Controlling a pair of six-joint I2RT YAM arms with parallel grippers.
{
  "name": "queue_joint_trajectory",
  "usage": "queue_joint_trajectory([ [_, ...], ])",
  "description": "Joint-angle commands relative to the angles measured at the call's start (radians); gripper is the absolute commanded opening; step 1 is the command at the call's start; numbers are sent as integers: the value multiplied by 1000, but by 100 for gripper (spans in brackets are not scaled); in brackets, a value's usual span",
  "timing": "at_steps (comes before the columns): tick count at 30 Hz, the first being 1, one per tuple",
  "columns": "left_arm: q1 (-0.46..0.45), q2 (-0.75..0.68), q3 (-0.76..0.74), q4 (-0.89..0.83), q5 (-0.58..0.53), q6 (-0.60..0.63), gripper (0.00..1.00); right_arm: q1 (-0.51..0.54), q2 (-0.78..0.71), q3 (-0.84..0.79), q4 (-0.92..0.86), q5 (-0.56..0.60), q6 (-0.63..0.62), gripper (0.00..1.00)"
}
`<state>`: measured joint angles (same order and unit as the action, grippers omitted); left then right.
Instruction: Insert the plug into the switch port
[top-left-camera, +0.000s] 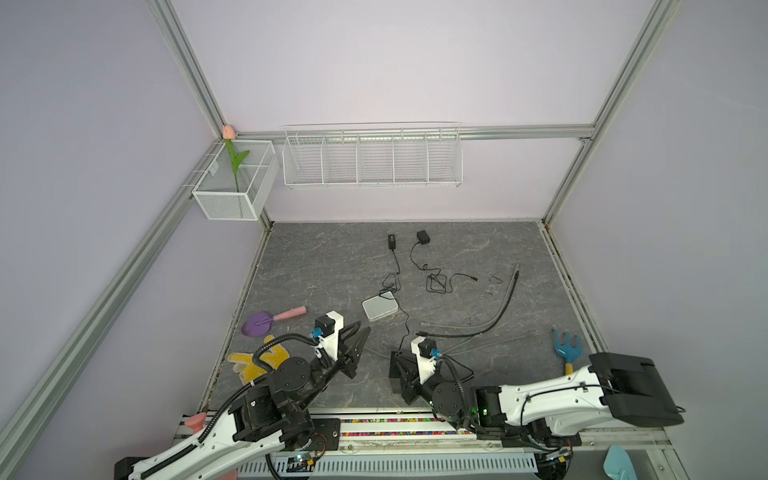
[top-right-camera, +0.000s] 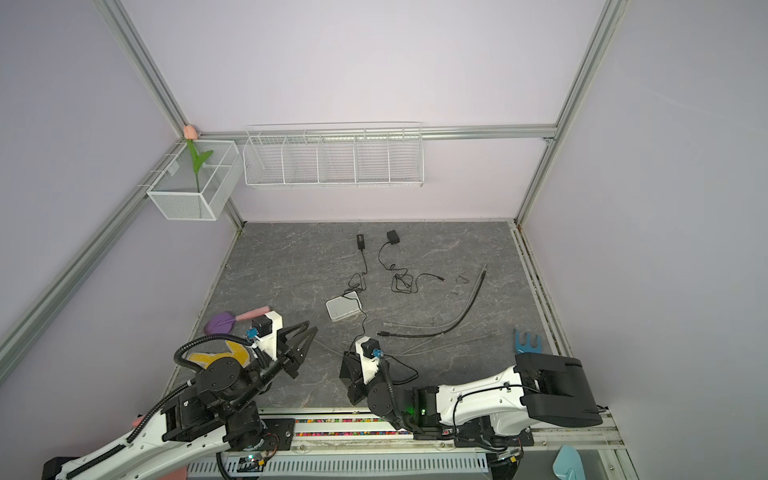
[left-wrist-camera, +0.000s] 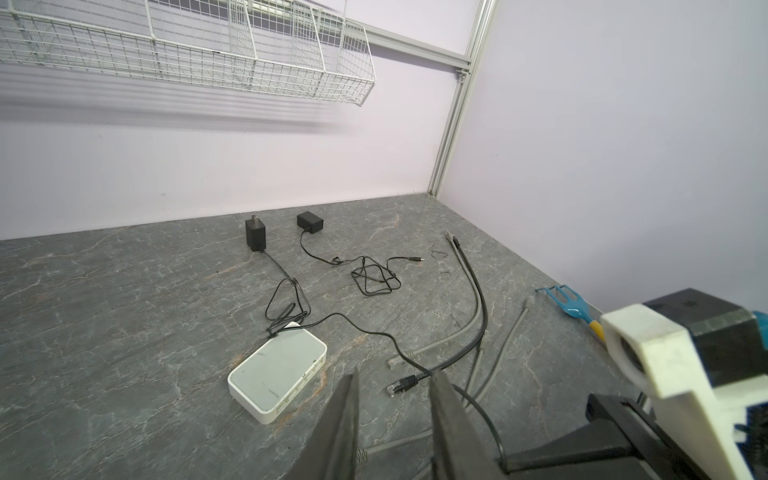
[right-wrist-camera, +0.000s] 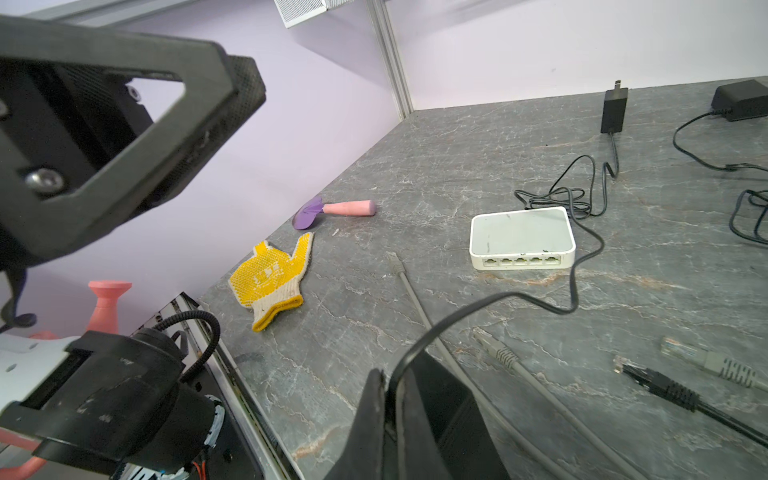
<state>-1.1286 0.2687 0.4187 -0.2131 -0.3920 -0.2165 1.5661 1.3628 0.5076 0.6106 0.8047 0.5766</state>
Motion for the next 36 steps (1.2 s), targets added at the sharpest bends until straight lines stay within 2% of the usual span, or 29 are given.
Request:
queue_joint_trajectory([
  [1,-3,-33,30,-30,-15,-6,31,7,72,-93,-544,-25,14,10],
  [9,-3,-10,43,-52,-19,-12,35,18,52,-78,-588,-3,5,25],
  [14,-3,-20,42,-56,-25,-12,35,22,33,-67,-610,3,-8,29],
  [19,-3,-10,50,-68,-25,-10,36,21,1,-20,-646,6,-83,43],
  [21,-4,-5,51,-71,-24,-12,36,16,-22,-1,-654,1,-126,45],
  [26,-3,-17,52,-83,-25,-19,36,-4,-79,19,-672,-33,-180,49],
  [31,-5,-31,54,-105,-24,-21,36,-7,-125,35,-705,-72,-210,66],
  [36,-4,-29,49,-121,-32,-27,36,-26,-150,53,-705,-126,-243,68],
])
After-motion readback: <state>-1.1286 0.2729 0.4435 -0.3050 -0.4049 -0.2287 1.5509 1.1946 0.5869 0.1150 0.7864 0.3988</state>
